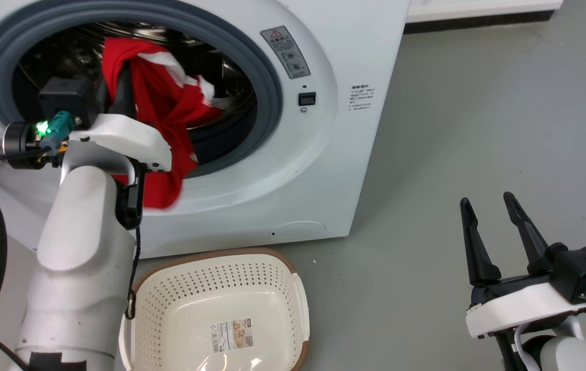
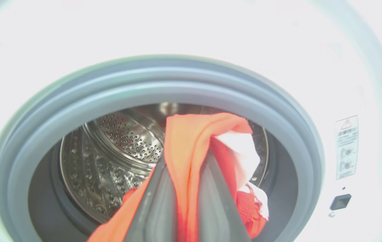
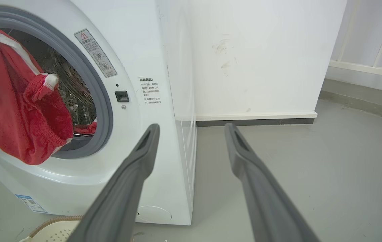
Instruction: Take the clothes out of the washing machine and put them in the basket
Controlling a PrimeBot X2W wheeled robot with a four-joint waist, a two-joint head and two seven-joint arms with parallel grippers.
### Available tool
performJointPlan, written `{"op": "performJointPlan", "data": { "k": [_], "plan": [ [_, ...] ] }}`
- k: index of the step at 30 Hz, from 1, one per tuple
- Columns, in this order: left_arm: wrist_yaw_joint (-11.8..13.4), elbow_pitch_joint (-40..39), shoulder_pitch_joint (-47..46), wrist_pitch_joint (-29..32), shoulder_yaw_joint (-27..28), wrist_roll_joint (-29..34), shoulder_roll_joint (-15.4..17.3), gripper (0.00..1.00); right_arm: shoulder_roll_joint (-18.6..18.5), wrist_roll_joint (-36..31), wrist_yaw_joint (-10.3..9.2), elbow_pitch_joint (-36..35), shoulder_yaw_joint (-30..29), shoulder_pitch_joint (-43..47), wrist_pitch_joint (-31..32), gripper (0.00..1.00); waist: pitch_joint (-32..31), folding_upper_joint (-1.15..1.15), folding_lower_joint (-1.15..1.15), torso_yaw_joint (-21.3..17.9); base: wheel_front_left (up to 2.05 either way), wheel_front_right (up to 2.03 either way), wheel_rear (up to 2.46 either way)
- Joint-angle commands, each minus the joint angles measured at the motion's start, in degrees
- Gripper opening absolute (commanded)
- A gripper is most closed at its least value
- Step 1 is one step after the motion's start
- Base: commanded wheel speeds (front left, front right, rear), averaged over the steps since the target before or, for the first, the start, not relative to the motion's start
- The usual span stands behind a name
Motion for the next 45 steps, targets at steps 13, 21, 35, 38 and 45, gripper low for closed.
{"op": "performJointPlan", "data": {
  "k": [13,21,35,38,45],
  "plan": [
    [1.24,-18.54,14.12,0.11,-1.14,0.59,-3.2,0.0,0.12,-0.7,-0.04,-2.82,-1.95,3.56,1.88,1.0,-3.4,0.0,0.02,3.1,0.0,0.0,0.0],
    [4.29,-24.33,27.85,2.02,-0.97,-0.79,-4.49,0.0,0.12,-1.21,-0.04,-4.49,-1.32,4.14,3.21,1.0,-2.81,0.0,0.02,4.29,0.0,0.0,0.0],
    [5.0,-12.65,30.19,0.08,-1.47,-4.39,-6.87,0.0,0.12,-1.64,-0.04,-7.44,0.75,-1.29,3.23,1.0,10.07,0.0,0.02,3.64,0.0,0.0,0.0],
    [4.54,-8.8,28.42,-0.12,-1.39,-4.57,-7.07,0.0,0.13,-1.55,-0.04,-7.58,1.17,-2.73,3.02,1.0,13.43,0.0,0.02,2.88,0.0,0.0,0.0],
    [2.52,-0.08,21.89,-0.18,-1.68,-3.66,-7.37,0.0,0.13,-1.45,-0.04,-7.98,1.79,-6.58,2.25,1.0,21.98,0.0,0.02,1.02,0.0,0.0,0.0]
  ]
}}
